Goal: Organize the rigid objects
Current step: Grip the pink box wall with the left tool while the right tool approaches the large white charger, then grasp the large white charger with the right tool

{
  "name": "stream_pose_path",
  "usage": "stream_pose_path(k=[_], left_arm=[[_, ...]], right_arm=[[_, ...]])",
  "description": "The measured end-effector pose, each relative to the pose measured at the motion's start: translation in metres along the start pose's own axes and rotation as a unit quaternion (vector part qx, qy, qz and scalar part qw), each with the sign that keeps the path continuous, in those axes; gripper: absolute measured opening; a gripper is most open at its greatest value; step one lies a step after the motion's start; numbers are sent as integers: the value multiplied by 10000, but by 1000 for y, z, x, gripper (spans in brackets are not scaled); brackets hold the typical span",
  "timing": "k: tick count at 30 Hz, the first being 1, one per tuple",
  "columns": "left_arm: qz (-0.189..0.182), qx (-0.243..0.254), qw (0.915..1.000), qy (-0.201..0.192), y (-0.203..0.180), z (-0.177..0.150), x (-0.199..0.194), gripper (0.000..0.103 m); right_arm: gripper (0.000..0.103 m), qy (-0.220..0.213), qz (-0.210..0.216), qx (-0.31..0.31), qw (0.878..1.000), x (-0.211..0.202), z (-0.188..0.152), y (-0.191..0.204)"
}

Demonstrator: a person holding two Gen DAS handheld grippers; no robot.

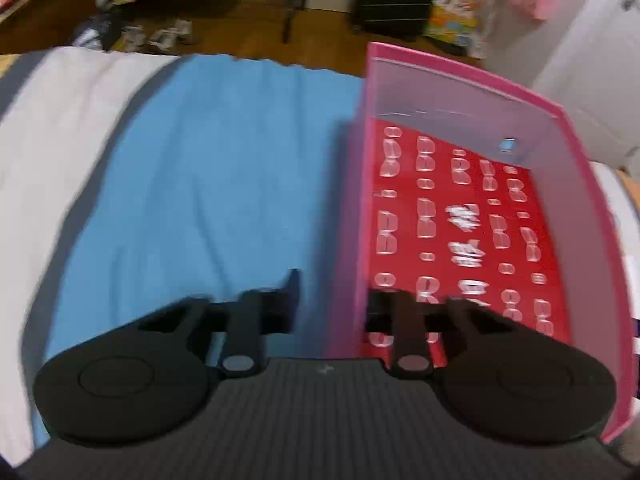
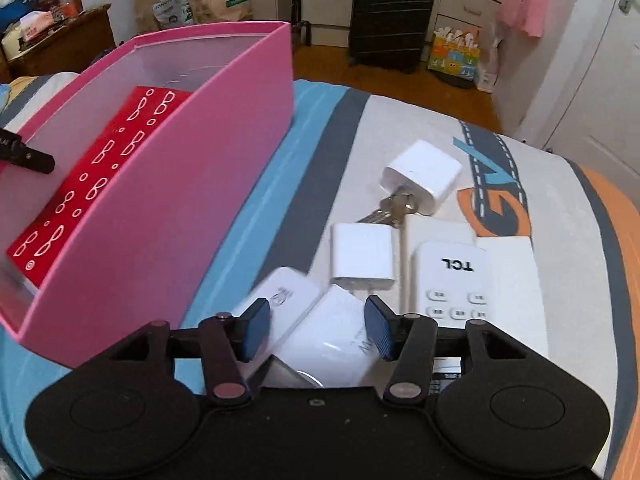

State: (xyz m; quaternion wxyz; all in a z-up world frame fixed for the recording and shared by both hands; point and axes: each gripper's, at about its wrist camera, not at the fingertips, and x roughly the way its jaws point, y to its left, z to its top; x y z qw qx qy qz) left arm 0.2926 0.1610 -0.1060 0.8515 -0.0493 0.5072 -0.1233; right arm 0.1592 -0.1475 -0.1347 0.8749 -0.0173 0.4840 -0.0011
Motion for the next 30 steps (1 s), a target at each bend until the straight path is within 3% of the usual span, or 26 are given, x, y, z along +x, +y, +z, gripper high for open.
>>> stream_pose_path(k=[1,3,7,13,17,19,22,30], left_arm=[[-137,-44,9999,23,0,1,0,8],[-29,63,10000,-21,-4,0,1,7],[82,145,9998,-114,-8,-1,3,7],[44,111,9998,-133,-9,-1,2,5],[31,75,9998,-158,-7,-2,1,5],[46,25,9998,-187,-5,-2,1,5],[-3,-29,9998,-211,-3,-3,1,5],[53,-83,9996,-246,-4,-5,0,5]], right_arm=[[57,-3,59,51,10000,0,1,-3],[57,6,219,151,9996,-1,3,-9],[61,253,508,1017,9932,-4,2,-40],[68,908,1272,2100,9651,17,-8,-62],[68,947,1120,2193,9646,31,-5,-59],[68,891,1003,2026,9700,33,-1,-53],[61,810,833,1887,9751,31,-2,-47],[62,875,720,1651,9797,31,-2,-47]])
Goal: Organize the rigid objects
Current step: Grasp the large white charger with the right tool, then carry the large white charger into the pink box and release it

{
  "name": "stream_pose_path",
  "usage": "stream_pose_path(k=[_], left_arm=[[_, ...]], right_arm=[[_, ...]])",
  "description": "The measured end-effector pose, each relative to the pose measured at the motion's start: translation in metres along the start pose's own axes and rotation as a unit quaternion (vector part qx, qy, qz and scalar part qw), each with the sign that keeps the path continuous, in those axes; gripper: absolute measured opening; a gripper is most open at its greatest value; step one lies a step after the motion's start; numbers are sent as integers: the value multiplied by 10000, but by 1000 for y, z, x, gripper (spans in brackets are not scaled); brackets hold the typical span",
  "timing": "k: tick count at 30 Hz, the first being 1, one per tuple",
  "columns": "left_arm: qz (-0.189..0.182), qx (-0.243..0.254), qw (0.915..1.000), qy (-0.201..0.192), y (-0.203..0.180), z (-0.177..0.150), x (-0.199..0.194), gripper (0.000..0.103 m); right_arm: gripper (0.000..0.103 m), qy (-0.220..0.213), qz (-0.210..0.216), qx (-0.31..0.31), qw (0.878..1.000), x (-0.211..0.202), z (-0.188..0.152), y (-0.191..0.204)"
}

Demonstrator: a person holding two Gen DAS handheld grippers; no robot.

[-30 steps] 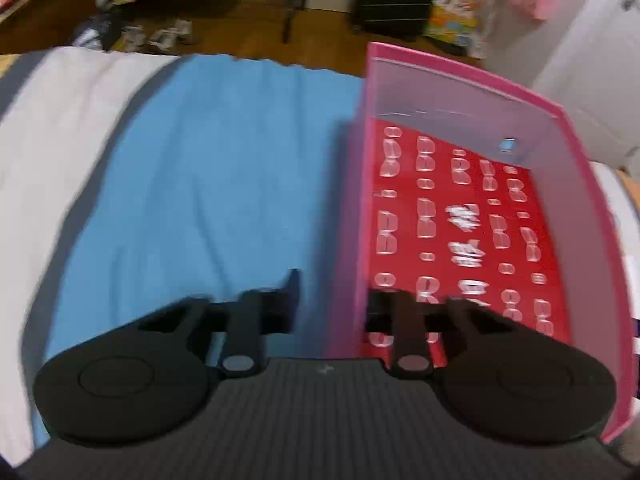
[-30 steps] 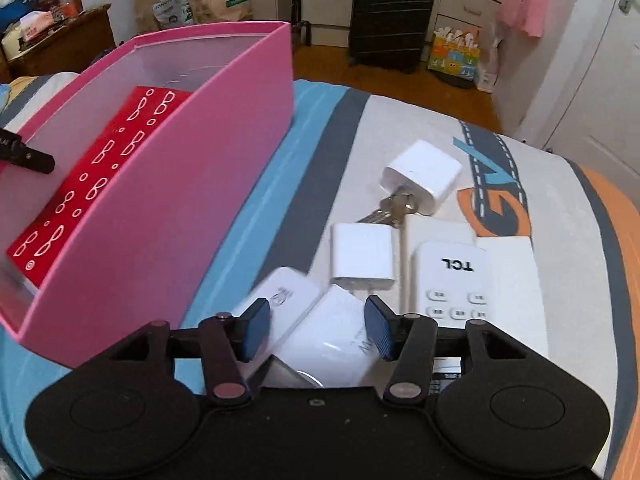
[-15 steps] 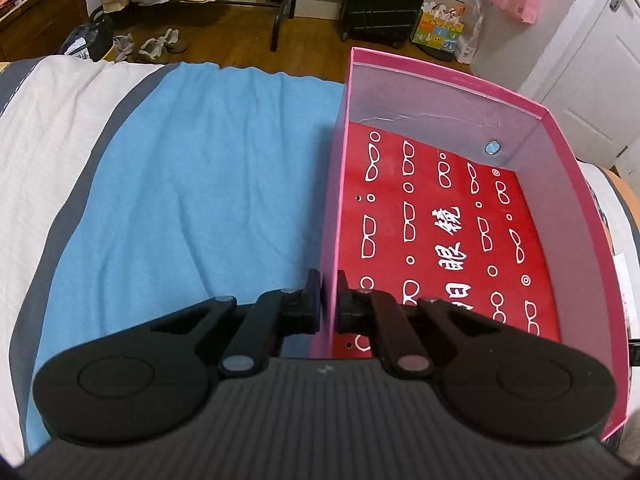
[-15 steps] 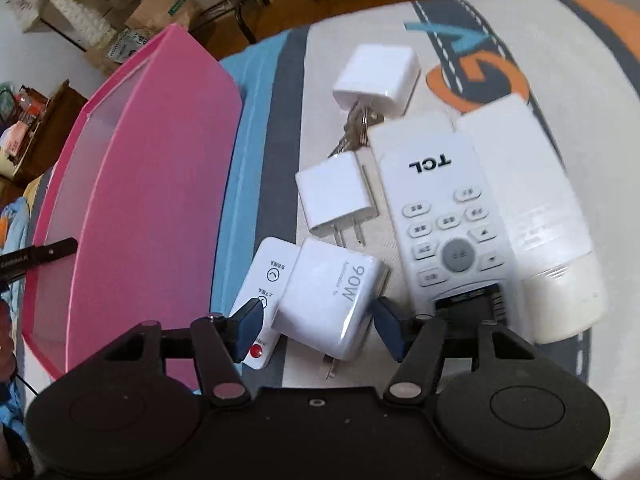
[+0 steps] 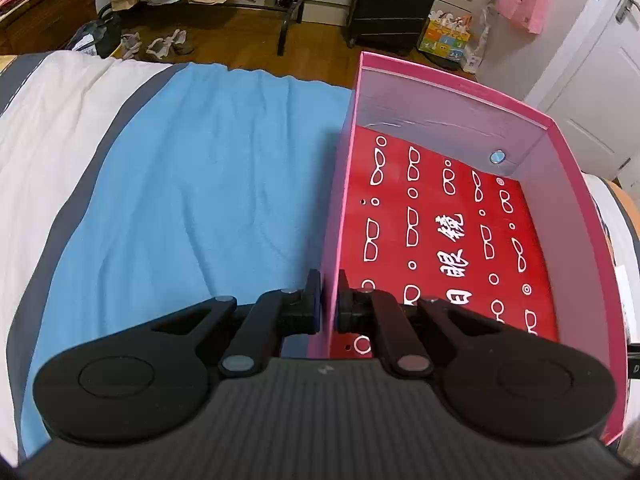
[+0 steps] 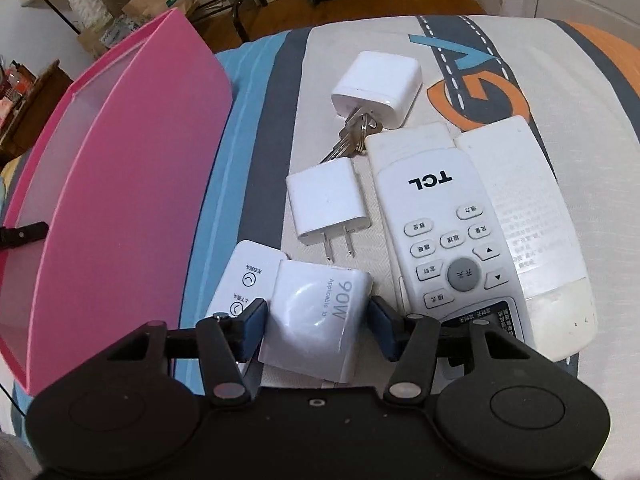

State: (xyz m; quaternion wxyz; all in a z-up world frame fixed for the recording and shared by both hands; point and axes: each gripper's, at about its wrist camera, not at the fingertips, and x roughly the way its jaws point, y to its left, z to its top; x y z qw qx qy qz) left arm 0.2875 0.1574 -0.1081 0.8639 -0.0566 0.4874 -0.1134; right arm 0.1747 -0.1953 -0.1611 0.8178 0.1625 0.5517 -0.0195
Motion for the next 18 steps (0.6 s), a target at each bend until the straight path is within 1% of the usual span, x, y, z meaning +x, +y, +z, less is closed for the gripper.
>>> stream_pose_path(k=[3,5,6,9,11,14,18], left_arm=[[-38,-12,10000,-18,0,0,-1,5],[-42,96,9999,-22,-1,-1,-3,5],[-33,140,9999,-17,-2,-2,-4,5],[-30,110,9999,-31,-2,-3,-6,5],[-22,48,10000,-75,-2,-3,-8,5],[-4,88,9999,-74,-4,-4,-9,5],[-48,36,10000,-74,-5,-3,-11,6]], right_arm=[[60,-75,-98,-189,9997,-1,-2,4],[60,-101,-159,-455,9988,-4,-7,8],[60,-130,-170,-488,9986,-6,-9,9],[59,-248,-47,-532,9983,-16,-12,11],[58,-410,44,-567,9975,-24,-11,13],[58,-692,103,-607,9957,-38,-7,18],[58,-1301,165,-708,9888,-72,-6,26]])
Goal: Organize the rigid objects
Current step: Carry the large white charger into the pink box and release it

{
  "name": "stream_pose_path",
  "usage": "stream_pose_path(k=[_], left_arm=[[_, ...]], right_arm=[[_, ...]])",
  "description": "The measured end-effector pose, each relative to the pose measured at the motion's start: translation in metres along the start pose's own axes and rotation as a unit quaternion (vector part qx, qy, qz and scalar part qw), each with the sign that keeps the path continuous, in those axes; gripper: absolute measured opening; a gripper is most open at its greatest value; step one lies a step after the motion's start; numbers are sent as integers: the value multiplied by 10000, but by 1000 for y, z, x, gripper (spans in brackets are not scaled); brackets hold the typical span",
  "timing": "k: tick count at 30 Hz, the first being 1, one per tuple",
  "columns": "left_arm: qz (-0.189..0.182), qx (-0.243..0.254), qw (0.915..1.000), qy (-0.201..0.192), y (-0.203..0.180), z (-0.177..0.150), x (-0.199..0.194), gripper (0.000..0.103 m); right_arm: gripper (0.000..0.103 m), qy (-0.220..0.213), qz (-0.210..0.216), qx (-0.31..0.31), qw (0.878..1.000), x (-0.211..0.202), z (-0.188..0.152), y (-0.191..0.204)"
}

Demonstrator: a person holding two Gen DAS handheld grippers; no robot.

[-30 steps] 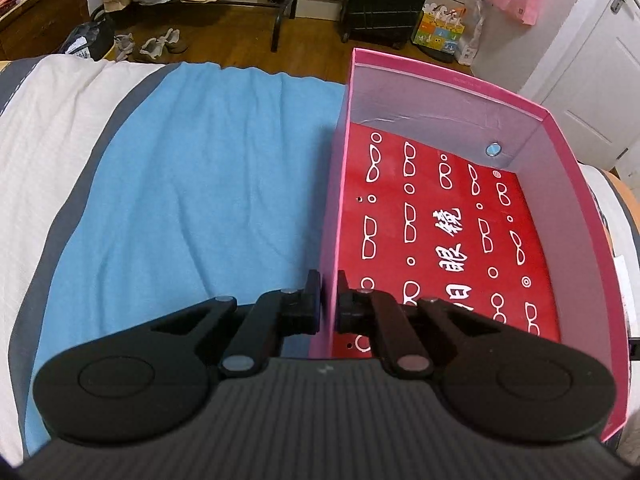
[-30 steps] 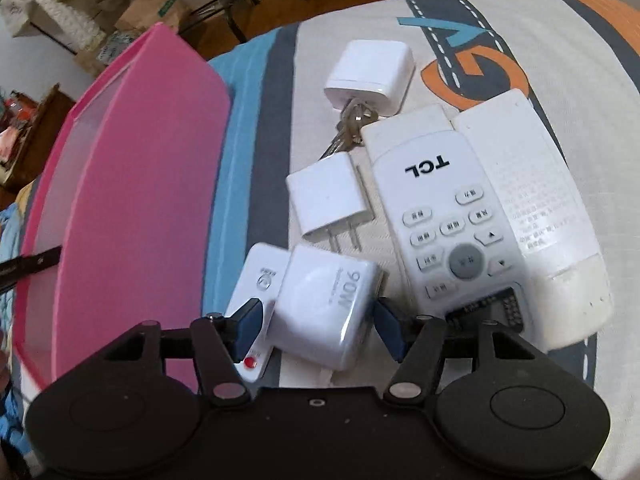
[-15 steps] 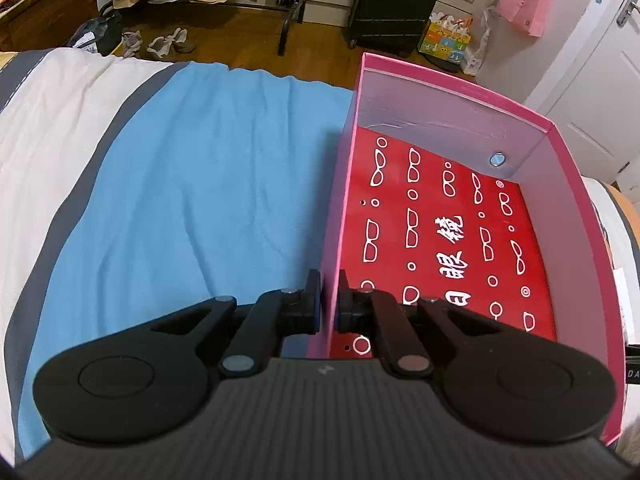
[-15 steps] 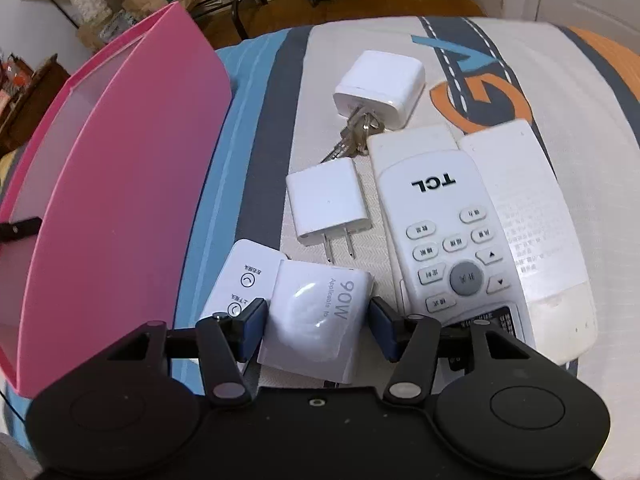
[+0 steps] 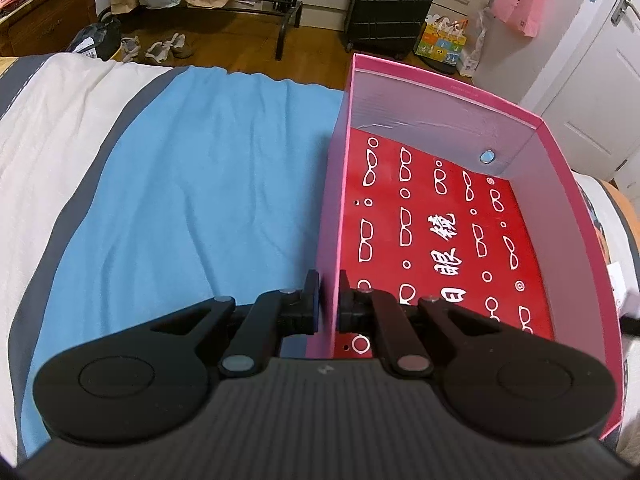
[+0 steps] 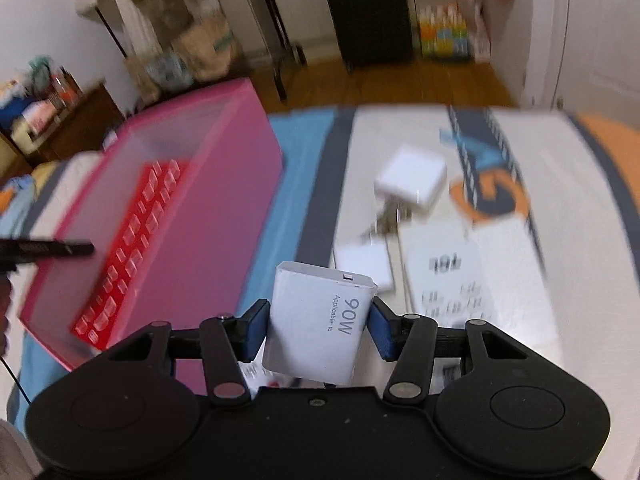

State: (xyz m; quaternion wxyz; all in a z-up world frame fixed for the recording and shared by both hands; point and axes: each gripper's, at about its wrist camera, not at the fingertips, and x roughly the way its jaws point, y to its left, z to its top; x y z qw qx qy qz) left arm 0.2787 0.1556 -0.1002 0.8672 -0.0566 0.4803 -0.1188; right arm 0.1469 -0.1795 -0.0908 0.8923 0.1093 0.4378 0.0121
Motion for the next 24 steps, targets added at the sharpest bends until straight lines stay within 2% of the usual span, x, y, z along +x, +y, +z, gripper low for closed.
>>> stream_pose_path(k=[2,6,9,11,14,17,20,24], left_arm=[[18,38,10000,-25,-2,0,-1,6],[44,159,9998,-63,-5,-1,-5,6],[4,210,9998,7,-6,-4,-6,6],[-20,257,9996,62,-4,-4,-4,6],[-61,234,9997,105,-2,-5,-3,6],[-93,119,9999,79,0,-5,-3,7],[-144,42,9999,37,3,-5,-1,7],[-219,28,9998,9,7,-5,2,7]], right_arm=[[58,-231,167,50,9996,-17,11,6],[58,-352,995,157,9943,-35,42,33],[58,-130,1686,171,9855,-27,62,65],[58,146,1913,180,9813,-6,70,86],[58,643,1825,223,9809,40,73,113],[58,1207,1712,554,9762,97,78,125],[58,1535,1328,780,9761,141,79,134],[58,1797,1270,1051,9698,163,75,136]])
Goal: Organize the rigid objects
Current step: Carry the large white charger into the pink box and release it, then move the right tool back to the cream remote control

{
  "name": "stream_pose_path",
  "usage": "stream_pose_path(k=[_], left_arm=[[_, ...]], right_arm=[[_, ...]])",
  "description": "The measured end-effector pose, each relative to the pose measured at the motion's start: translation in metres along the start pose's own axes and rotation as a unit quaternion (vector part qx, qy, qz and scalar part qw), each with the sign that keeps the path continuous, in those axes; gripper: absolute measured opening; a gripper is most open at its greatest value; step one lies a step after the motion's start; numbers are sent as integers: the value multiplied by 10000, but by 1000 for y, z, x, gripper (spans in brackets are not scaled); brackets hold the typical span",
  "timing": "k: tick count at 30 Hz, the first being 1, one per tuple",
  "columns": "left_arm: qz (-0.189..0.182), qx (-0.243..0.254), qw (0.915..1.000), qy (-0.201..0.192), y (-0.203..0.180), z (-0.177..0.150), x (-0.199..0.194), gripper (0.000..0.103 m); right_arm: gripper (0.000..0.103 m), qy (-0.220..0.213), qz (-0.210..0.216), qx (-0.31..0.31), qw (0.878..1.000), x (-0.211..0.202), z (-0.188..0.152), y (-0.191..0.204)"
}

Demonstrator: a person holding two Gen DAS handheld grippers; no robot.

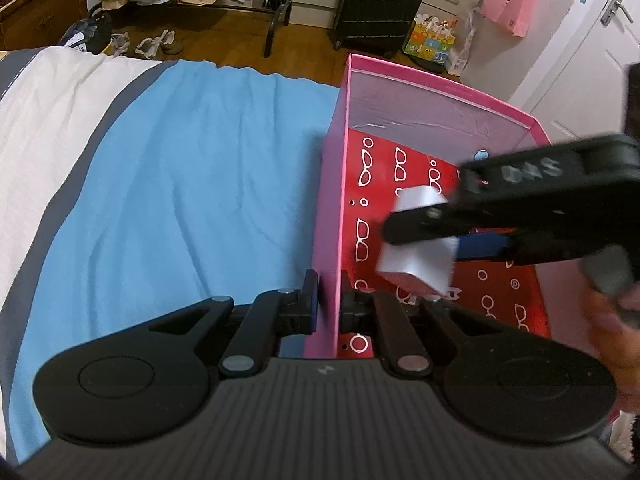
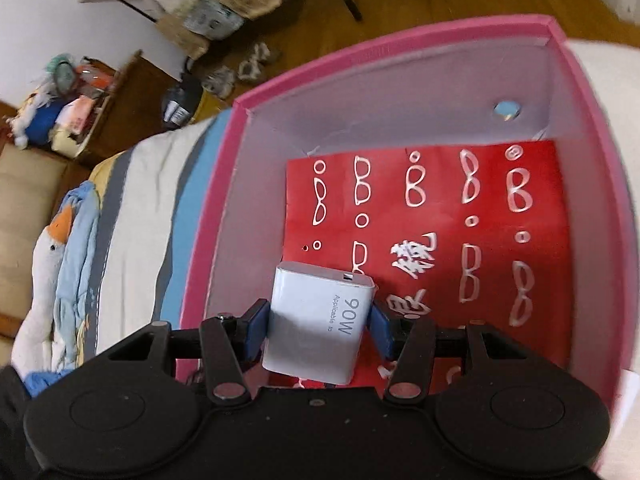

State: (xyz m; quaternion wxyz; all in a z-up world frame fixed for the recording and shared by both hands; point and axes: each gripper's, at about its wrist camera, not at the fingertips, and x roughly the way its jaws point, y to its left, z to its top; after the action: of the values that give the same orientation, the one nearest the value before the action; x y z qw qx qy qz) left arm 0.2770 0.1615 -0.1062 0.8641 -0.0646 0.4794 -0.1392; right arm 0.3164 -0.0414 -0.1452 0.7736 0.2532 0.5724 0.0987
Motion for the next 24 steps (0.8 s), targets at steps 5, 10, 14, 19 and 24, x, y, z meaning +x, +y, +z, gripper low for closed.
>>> stream_pose_path(k=[5,10,14,19,24], left_arm=[[8,44,10000,-14,-1,-2,1,7],[-15,-38,10000,-30,1,-3,1,7],[27,-32,10000,-20,-2,-3,-1,7],[130,-38,9999,4,-5,-3,-1,6],[238,29,9997,55,-9,0,0,5]], right_arm=[[61,70,-62,343,9994,17,1,1],[64,-39,84,170,9998,-4,8,4],[64,-197,297,-132,9993,-56,-3,8],[64,-458,194,-584,9971,-130,-36,-3],[64,-594,13,-447,9972,-188,-63,-44]])
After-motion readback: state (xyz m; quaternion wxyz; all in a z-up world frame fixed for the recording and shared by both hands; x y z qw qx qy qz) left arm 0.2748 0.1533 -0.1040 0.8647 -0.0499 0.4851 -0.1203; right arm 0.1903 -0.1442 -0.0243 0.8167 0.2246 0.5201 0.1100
